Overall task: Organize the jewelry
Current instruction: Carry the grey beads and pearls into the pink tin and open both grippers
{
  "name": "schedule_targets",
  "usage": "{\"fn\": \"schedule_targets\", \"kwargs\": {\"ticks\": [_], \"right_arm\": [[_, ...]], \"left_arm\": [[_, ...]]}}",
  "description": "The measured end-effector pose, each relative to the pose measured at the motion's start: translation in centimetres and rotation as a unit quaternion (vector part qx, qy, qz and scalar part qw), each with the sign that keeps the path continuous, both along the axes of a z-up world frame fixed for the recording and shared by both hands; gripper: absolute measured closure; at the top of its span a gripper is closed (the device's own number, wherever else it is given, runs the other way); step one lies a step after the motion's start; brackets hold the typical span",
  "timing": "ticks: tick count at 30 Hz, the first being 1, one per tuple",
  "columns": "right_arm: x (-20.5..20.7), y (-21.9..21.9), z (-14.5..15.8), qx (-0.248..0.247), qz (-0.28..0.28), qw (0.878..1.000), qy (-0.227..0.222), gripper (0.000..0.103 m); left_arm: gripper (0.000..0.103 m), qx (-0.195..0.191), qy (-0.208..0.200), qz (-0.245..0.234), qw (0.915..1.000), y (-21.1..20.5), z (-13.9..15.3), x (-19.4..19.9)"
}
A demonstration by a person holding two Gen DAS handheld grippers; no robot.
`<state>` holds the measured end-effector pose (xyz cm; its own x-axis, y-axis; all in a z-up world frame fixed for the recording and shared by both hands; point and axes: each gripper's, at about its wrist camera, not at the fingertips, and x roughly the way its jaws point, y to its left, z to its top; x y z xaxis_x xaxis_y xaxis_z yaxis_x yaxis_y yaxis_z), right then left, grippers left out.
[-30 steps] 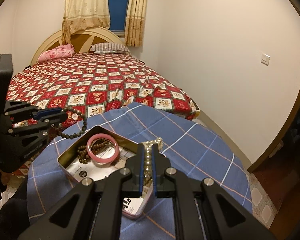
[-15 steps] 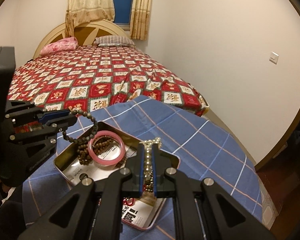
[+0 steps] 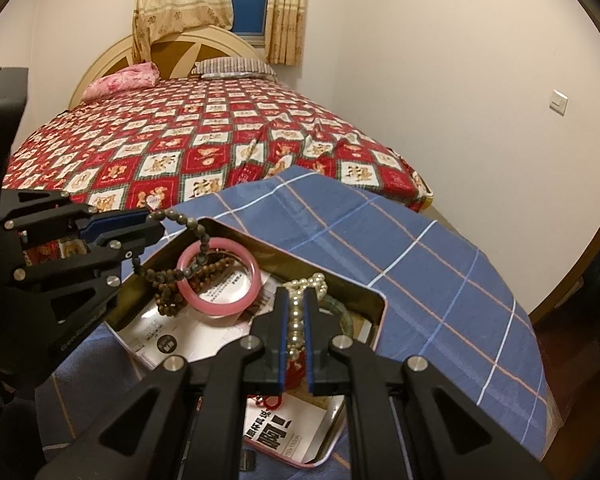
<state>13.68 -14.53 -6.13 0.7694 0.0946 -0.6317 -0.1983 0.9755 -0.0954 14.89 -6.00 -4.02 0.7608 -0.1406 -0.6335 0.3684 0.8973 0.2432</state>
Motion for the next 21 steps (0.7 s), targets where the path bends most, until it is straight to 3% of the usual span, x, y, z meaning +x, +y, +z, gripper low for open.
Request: {"fn": "schedule_targets", "kwargs": {"ticks": [14, 17, 18, 19, 21], "right_arm": [[0.5, -0.5, -1.6, 0.0, -0.004, 1.0, 0.025, 0.094], [0.4, -0.7, -1.6, 0.001, -0.009, 1.0, 0.022, 0.094], [0.3, -0.8, -1.5, 0.003, -0.009, 1.0, 0.021, 0.093], [0.2, -0.9, -1.5, 0.005, -0.009, 1.0, 0.022, 0.092], [0.2, -0.9, -1.4, 0.003, -0.01, 1.0, 0.021, 0.082]], "left_arm": [[0.093, 0.009, 0.018, 0.008, 0.9998, -0.1, -1.3, 0.6], [0.089, 0.01, 0.022, 0.012, 0.9996, -0.1, -1.5, 0.6], [0.076, 0.01, 0.022, 0.015, 0.9996, -0.1, -1.5, 0.5], [0.053, 0.01, 0.019, 0.018, 0.9996, 0.0, -1.5, 0.4], [0.023, 0.006, 0.001, 0.027, 0.9996, 0.3, -1.0, 0.1]]}}
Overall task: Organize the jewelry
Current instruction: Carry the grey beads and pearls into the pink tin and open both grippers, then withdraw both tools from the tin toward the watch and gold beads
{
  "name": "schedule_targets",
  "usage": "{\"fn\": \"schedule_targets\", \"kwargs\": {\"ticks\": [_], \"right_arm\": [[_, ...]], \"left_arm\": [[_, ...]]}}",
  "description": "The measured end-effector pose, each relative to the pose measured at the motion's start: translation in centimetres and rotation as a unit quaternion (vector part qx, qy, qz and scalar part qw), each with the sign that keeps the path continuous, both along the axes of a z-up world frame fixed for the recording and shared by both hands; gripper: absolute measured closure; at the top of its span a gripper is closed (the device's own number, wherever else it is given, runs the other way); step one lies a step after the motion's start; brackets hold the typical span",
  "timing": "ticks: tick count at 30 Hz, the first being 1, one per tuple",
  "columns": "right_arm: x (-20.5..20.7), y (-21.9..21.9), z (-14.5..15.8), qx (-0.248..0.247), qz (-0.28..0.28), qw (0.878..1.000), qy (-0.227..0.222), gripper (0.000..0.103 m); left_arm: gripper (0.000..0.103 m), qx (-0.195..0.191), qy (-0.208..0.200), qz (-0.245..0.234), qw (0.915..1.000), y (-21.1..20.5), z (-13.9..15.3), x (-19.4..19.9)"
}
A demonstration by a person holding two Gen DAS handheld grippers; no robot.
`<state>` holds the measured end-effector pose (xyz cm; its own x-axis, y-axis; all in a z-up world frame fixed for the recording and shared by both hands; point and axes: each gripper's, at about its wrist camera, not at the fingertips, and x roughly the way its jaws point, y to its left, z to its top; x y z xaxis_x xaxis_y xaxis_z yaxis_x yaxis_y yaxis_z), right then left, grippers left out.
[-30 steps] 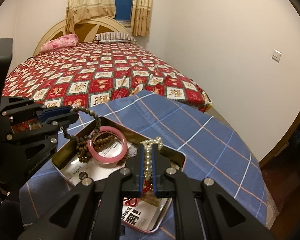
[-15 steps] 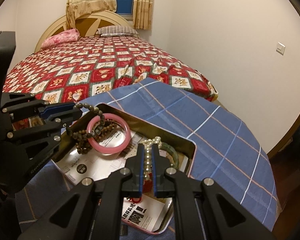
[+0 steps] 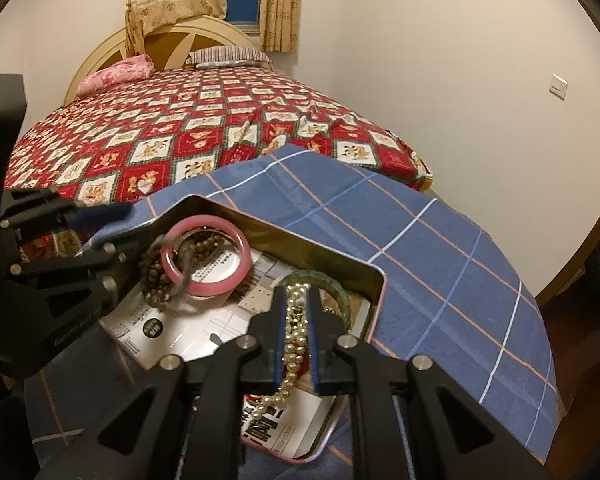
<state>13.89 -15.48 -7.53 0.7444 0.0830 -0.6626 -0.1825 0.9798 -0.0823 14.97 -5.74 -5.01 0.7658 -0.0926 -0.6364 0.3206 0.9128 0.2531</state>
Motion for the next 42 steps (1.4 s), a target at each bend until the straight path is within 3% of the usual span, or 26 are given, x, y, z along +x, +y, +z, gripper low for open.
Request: {"fn": "schedule_targets", "kwargs": {"ticks": [1, 3, 14, 23, 31, 42], "right_arm": [[-0.1, -0.1, 0.1, -0.001, -0.001, 1.0, -0.002, 0.077], [-0.3, -0.3, 0.2, -0.001, -0.004, 1.0, -0.005, 0.057], [-1.8, -0.5, 0.6, 0.003, -0.012, 1.0, -0.013, 0.049], [-4.2, -1.4, 0.3, 0.007, -0.024, 1.0, -0.009, 0.038], [-8.4, -3.0, -1.8, 0.007, -0.06, 0.998, 0.019, 0.034], [-11.3, -4.7, -3.6, 0.018, -0.101, 0.994, 0.03, 0.029]], "left_arm": [[0.022, -0.005, -0.012, 0.001, 0.9999, 0.2, 0.4, -0.3], [0.022, -0.009, -0.011, -0.002, 0.9999, 0.3, 0.7, -0.4], [0.022, -0.008, -0.011, 0.008, 0.9999, 1.1, 0.7, -1.6], [0.022, -0.013, -0.019, 0.012, 0.9997, 2.3, 0.4, -5.8], [0.022, -0.018, 0.008, -0.026, 0.9995, 1.1, -2.4, -10.9], [0.022, -0.017, 0.046, -0.069, 0.9964, -2.5, -4.0, -11.0]]}}
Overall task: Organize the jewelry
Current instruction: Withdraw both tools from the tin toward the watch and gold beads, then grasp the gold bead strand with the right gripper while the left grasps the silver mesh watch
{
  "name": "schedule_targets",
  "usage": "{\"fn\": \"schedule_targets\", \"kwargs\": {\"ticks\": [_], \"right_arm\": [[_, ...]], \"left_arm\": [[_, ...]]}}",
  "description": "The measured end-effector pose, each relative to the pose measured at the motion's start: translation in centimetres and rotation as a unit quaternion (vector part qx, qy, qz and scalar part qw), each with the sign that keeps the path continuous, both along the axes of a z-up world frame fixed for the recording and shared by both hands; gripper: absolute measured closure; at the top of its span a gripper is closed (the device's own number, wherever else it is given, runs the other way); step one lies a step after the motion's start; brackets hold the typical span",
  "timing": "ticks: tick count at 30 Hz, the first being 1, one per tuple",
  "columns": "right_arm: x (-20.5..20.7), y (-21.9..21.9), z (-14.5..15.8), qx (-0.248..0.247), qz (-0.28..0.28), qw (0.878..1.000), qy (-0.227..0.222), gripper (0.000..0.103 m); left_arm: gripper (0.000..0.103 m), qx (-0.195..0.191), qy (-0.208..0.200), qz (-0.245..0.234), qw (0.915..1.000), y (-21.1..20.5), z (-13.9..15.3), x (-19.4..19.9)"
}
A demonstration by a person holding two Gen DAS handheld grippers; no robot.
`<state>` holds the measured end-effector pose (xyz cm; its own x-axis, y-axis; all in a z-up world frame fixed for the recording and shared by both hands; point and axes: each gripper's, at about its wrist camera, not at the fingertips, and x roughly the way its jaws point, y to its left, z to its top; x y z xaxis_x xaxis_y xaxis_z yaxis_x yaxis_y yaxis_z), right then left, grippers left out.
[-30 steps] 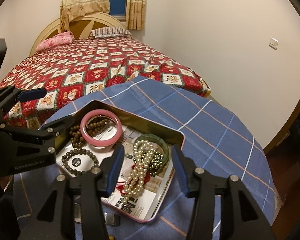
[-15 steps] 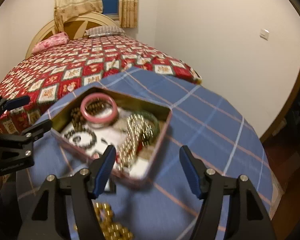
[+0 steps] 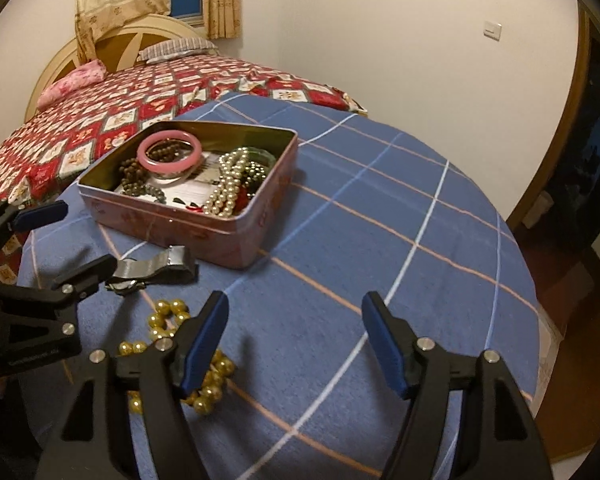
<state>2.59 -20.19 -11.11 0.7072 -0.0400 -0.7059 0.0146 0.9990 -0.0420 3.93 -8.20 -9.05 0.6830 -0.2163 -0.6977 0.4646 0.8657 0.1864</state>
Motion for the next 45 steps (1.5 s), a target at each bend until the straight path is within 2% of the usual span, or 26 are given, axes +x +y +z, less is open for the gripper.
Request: {"fn": "schedule_targets", "kwargs": {"ticks": [8, 12, 14, 16, 17, 22, 29, 40, 43, 45], "right_arm": [[-0.3, -0.5, -0.2, 0.006, -0.011, 1.0, -0.004, 0.026], [-0.3, -0.5, -0.3, 0.007, -0.012, 1.0, -0.004, 0.026], [-0.3, -0.5, -0.4, 0.006, -0.012, 1.0, -0.004, 0.025], [-0.3, -0.5, -0.4, 0.005, -0.011, 1.0, -0.004, 0.025], [-0.3, -0.5, -0.4, 0.005, -0.011, 1.0, -0.004, 0.024], [-0.4, -0.5, -0.4, 0.009, -0.012, 1.0, -0.006, 0.023], [-1.1, 0.4, -0.2, 0.016, 0.001, 1.0, -0.005, 0.023], [-2.0, 3.0, -0.3, 0.022, 0.053, 0.998, 0.0, 0.024], [-2.1, 3.3, -0.5, 0.025, 0.064, 0.998, 0.002, 0.029], [-1.8, 3.7, -0.9, 0.023, 0.072, 0.997, 0.01, 0.036]], "left_arm": [[0.022, 0.032, 0.027, -0.03, 0.9987, -2.2, -1.5, 0.5], [0.023, 0.034, 0.035, -0.042, 0.9979, -2.5, -1.6, 0.6], [0.037, 0.028, 0.039, -0.048, 0.9977, -2.5, -1.6, 0.6], [0.059, 0.024, 0.044, -0.055, 0.9972, -2.3, -1.5, 0.5], [0.065, 0.024, 0.046, -0.059, 0.9969, -2.2, -1.5, 0.4], [0.066, 0.029, 0.043, -0.051, 0.9973, -0.4, -1.6, -0.1], [0.066, 0.02, 0.035, -0.008, 0.9992, 3.4, -1.5, -0.9], [0.066, 0.014, 0.015, -0.003, 0.9998, 3.1, -1.8, -1.8], [0.066, 0.01, 0.015, -0.004, 0.9998, 3.3, -1.8, -1.7], [0.066, 0.009, 0.015, -0.005, 0.9998, 3.3, -1.8, -1.7]]}}
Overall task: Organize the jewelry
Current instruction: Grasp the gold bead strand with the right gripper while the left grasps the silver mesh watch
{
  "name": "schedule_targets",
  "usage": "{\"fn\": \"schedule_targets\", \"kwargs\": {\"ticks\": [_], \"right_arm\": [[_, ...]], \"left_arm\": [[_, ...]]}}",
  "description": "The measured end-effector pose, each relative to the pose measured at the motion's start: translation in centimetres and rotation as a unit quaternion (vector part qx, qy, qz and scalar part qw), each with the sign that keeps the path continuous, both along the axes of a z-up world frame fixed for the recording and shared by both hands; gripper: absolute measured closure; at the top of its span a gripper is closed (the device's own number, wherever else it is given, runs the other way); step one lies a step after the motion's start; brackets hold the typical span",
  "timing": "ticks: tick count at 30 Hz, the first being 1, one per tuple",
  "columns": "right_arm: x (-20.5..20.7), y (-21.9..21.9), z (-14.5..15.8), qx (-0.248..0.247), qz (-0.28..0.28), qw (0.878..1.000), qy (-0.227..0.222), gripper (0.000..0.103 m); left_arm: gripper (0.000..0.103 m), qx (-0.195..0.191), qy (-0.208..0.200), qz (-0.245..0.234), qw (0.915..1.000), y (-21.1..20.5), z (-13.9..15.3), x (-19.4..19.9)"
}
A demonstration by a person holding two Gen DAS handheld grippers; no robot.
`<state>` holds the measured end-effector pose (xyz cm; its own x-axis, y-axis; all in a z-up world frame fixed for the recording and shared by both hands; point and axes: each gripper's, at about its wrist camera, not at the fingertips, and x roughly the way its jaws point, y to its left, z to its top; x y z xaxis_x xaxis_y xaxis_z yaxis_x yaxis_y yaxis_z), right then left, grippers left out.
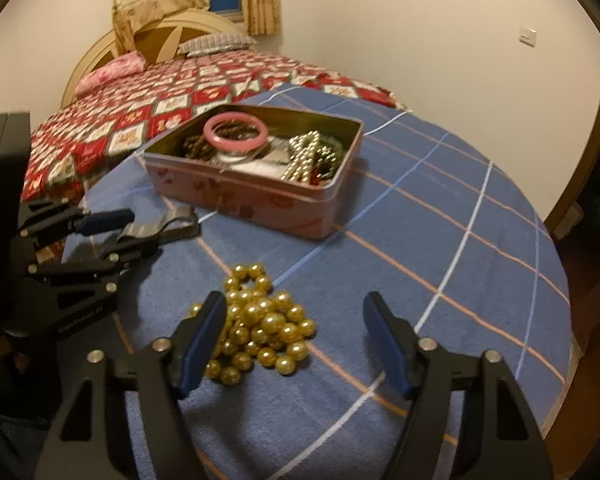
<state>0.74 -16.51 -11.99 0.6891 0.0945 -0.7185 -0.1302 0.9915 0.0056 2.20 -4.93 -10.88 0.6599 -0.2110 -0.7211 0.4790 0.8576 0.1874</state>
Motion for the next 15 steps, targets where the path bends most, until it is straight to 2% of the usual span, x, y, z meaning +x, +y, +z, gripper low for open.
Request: {"fn": "schedule_targets", "kwargs": {"ticks": [1, 3, 6, 8, 13, 15], "right_arm": [[0.2, 0.2, -0.3, -0.004, 0.002, 1.0, 0.006, 0.039], [0.4, 0.5, -0.7, -0.004, 0.008, 1.0, 0.014, 0.056], [0.4, 0.7, -0.9, -0.007, 0.012, 1.0, 0.014, 0.07], [0.3, 1.1, -0.8, -0.015, 0.021, 1.0, 0.009, 0.083], [-0.1, 1.1, -0.5, -0.017, 0.023, 1.0, 0.0, 0.09], [-0.2, 0.9, -0.4, -0.012, 0.021, 1.0, -0.004, 0.09]], "left_arm": [[0.066, 0.0, -0.001, 0.0, 1.0, 0.0, 0.0, 0.0], [0.066, 0.0, -0.003, -0.001, 1.0, 0.0, 0.0, 0.0], [0.067, -0.002, -0.002, -0.002, 1.0, -0.2, 0.0, 0.0], [0.067, -0.005, -0.002, -0.004, 1.0, -0.2, 0.0, -0.1], [0.067, -0.013, 0.003, -0.011, 0.9999, -0.4, 0.1, -0.5], [0.072, -0.017, 0.004, -0.014, 0.9998, -0.4, 0.3, -0.6]]}}
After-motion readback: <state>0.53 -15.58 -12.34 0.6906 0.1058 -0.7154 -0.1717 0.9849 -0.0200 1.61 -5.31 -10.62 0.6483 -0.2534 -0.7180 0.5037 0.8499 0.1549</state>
